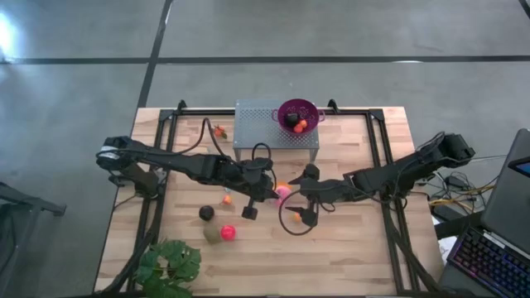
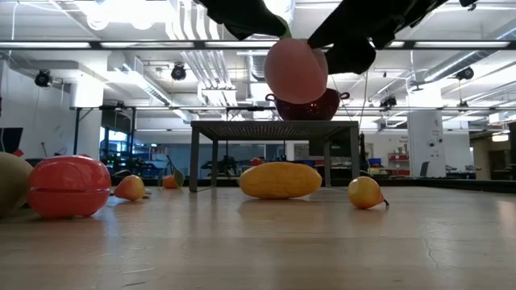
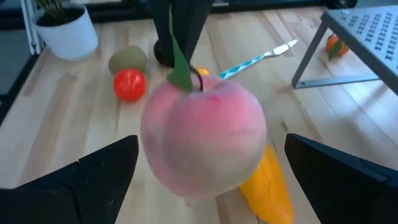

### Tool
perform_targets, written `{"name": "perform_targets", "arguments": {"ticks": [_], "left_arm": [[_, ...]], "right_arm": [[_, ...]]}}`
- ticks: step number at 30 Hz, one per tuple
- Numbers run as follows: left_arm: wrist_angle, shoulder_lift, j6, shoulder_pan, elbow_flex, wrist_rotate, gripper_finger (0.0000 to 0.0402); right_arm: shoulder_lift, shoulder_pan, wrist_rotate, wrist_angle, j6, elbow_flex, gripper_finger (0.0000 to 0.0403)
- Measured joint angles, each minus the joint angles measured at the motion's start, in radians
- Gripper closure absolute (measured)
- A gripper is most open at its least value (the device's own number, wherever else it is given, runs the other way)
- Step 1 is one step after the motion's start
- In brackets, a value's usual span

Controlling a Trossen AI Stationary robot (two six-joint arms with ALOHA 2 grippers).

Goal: Pick & Place Fruit
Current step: Put the peach into the purple bowl on the shelf

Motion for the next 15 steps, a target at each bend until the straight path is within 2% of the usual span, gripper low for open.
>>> {"name": "perform_targets", "arguments": {"ticks": [15], "left_arm": [[0.046,0.003,0.021,0.000,-0.002,0.000,0.0401]], "right_arm": [[0.096,0.000,-0.023,0.130,-0.046,0.001,0.0003]]}}
